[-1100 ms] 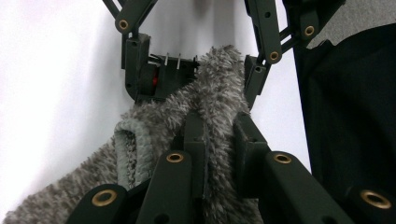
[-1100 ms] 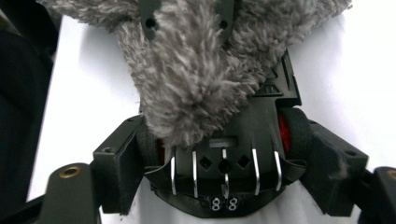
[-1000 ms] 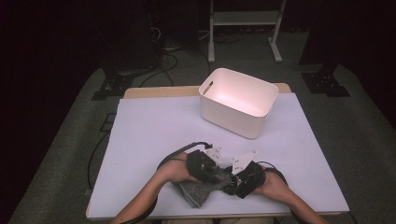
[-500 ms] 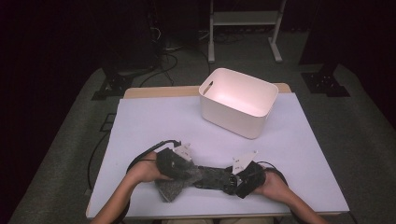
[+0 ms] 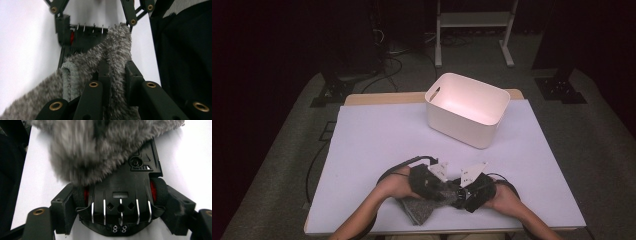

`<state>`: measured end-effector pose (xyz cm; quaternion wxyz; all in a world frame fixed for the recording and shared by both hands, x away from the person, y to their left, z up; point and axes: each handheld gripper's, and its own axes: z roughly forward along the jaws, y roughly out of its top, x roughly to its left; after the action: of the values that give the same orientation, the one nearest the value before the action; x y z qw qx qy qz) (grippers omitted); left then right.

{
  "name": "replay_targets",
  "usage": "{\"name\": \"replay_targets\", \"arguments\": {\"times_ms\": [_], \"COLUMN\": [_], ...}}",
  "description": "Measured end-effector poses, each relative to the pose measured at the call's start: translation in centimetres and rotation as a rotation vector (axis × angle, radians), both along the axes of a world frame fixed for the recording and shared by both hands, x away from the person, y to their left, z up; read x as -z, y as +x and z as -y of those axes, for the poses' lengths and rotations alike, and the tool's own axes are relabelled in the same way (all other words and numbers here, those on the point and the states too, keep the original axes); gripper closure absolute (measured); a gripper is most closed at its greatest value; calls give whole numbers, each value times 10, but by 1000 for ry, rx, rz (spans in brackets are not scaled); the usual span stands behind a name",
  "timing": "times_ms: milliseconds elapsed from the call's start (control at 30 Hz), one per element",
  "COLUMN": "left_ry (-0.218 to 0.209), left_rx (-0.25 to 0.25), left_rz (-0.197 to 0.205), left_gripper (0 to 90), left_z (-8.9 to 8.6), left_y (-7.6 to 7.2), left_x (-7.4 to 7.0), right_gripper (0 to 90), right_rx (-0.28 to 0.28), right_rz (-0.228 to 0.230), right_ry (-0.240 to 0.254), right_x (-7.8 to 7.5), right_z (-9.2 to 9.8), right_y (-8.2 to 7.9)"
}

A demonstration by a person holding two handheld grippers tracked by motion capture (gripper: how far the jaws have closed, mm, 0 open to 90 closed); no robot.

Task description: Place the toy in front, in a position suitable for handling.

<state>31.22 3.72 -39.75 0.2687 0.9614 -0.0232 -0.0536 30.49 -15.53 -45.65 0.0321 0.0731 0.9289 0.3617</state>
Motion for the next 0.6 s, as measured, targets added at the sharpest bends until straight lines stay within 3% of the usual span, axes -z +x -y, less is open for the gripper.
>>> {"name": "replay_targets", "arguments": {"times_ms": [100,233,467,600], "left_ry": [12,16,17,15], "left_rx": [-18,-66,-202,-233], "left_rz": [17,21,42,43], "left_gripper": [785,780,766,765], "left_z": [-5,-27,-71,-78], "left_y": [3,9,25,31], "left_x": [-2,-3,-6,-7], "right_gripper": [235,235,236,237], "right_rx": [3,3,3,-1], "right_rz": [-3,-7,-2,4], "right_ry": [2,5,-13,-20], "right_x": [0,0,-1,-2], "right_z": [0,0,-2,-3], "right_y": [0,0,-1,-1]}}
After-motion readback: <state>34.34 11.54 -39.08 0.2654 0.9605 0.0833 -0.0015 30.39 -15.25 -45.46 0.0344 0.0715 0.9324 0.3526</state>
